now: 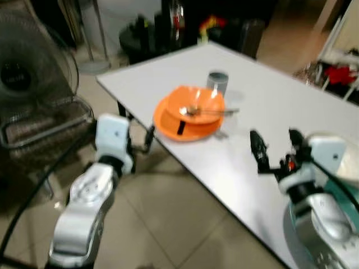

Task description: Setting the table

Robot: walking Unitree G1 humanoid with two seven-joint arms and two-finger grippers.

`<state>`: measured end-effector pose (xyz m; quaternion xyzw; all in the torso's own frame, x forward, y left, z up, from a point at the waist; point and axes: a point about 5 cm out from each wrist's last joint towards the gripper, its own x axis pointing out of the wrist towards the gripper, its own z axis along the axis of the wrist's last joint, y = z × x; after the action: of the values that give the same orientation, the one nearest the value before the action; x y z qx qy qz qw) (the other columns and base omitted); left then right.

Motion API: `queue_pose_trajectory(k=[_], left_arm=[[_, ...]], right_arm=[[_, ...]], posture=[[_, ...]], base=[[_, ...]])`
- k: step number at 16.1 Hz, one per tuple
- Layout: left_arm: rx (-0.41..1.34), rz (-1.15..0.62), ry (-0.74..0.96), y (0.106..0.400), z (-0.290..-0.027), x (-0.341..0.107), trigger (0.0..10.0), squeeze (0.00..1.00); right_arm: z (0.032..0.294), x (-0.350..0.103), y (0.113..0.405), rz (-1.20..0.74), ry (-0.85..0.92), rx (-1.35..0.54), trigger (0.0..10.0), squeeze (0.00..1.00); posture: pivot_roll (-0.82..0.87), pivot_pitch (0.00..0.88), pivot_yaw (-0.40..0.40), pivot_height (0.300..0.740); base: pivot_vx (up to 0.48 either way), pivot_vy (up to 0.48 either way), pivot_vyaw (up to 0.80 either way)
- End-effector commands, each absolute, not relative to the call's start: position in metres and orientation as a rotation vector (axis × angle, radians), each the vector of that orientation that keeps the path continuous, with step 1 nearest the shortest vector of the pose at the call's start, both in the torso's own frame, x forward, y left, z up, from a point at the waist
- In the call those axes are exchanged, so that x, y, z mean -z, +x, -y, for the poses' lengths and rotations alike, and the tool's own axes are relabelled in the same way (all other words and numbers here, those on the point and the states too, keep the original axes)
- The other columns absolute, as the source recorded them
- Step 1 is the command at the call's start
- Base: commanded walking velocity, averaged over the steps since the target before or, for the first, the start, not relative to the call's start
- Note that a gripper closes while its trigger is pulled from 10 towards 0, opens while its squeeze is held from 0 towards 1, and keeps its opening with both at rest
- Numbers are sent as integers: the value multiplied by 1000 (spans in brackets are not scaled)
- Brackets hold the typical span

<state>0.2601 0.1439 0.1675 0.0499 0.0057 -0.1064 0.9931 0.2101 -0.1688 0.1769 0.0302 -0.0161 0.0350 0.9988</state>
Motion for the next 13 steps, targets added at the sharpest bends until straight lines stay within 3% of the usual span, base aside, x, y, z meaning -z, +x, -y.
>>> queue_pose_trajectory(k=[1,6,7,8,13], left_arm=[[247,-11,91,260,-137,-169,10000,0],[260,-13,81,260,-136,-170,10000,0],[262,-12,80,260,-135,-170,10000,0],[260,-13,80,260,-135,-170,10000,0],[253,-17,80,259,-136,-169,10000,0]], right_arm=[[172,-175,208,11,60,-58,10000,1000],[172,-175,208,3,66,-63,10000,961],[171,-174,208,-2,69,-70,10000,173],[171,-174,209,-3,71,-77,10000,0],[169,-174,209,-10,67,-103,10000,0]], posture=[[-11,0,-4,740],[-8,0,-5,740],[-5,0,-10,740],[-4,0,-12,740],[-2,0,-19,740]], base=[[0,0,0],[0,0,0],[0,0,0],[0,0,0],[0,289,0]])
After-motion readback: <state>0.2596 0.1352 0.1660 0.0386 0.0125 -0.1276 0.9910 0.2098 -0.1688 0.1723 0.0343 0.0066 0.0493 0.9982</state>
